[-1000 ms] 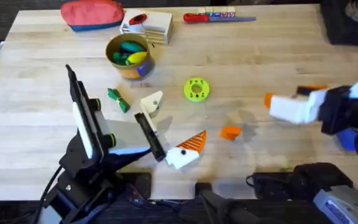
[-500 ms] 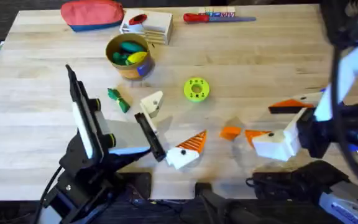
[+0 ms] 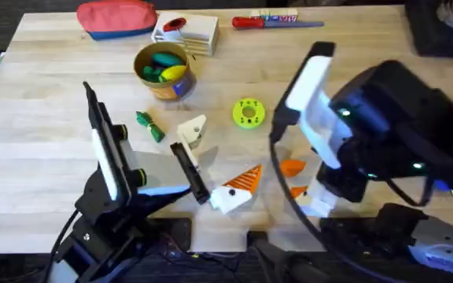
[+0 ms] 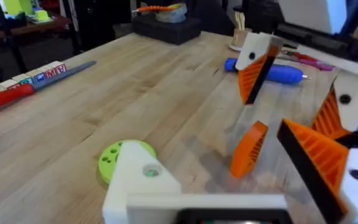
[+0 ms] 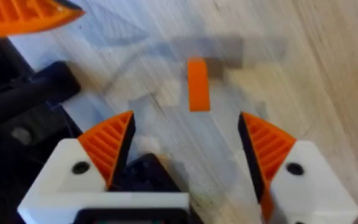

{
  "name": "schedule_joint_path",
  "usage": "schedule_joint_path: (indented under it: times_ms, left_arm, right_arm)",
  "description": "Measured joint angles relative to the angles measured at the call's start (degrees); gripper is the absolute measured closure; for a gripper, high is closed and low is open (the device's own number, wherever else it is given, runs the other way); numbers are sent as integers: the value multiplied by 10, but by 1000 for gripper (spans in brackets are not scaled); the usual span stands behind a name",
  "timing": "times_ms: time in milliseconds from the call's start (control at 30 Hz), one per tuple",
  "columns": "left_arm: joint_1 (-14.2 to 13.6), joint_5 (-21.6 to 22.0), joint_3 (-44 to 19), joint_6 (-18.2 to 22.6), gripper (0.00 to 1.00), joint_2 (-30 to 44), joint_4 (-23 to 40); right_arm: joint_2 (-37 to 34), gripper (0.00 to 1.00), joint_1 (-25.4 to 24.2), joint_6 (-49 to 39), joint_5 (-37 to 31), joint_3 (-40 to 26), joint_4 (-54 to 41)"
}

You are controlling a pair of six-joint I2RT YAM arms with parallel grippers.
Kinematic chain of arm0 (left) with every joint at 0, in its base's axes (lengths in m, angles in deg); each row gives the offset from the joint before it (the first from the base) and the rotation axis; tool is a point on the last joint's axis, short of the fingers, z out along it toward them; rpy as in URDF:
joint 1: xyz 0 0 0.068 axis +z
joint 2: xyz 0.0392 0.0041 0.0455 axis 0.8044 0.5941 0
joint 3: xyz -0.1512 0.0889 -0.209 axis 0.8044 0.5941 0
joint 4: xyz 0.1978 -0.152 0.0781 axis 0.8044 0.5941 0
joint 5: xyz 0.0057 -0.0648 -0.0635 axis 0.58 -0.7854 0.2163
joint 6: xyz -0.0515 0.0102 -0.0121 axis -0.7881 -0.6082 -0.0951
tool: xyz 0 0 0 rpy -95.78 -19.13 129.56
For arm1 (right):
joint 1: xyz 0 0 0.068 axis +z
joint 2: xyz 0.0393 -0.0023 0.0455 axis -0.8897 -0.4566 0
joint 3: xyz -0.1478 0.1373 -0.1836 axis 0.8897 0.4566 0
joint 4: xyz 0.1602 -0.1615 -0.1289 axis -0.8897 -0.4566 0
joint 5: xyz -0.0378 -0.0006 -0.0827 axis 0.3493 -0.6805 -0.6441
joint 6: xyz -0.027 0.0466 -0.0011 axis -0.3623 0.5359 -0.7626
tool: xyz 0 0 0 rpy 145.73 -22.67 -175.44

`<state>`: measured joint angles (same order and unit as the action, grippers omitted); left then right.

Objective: Pick up the gripper from the table and insert it into the empty holder that is missing its gripper. Then pick up a screw, insert it into the mounting hole, and use the screwdriver to tighten it. Finally, clean up the table by picking up the vegetable and placing it into the bucket.

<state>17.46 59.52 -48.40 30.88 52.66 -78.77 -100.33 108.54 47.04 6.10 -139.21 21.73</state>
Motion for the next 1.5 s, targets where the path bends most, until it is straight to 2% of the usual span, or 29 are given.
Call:
schedule_joint_path:
  times_ms: [267, 467, 733, 900, 1300, 1400, 1500]
  left_arm:
    - [0, 0, 0, 0, 50, 0, 0]
    - [0, 0, 0, 0, 50, 0, 0]
    - [0, 0, 0, 0, 50, 0, 0]
    - [0, 0, 0, 0, 49, 0, 0]
    - [0, 0, 0, 0, 48, 0, 0]
    - [0, 0, 0, 0, 49, 0, 0]
    - [0, 0, 0, 0, 50, 0, 0]
  right_arm:
    - [-86, 158, 7, -4, -22, 0, 31]
    - [-104, 268, 7, -4, -24, 0, 41]
    - [-104, 276, 7, -4, -24, 0, 41]
    - [-104, 354, 7, -4, -25, 0, 49]
    - [-111, 348, 7, -4, -25, 4, 45]
    - [-116, 395, 7, -4, -25, 5, 50]
    - [-117, 557, 7, -4, -25, 6, 50]
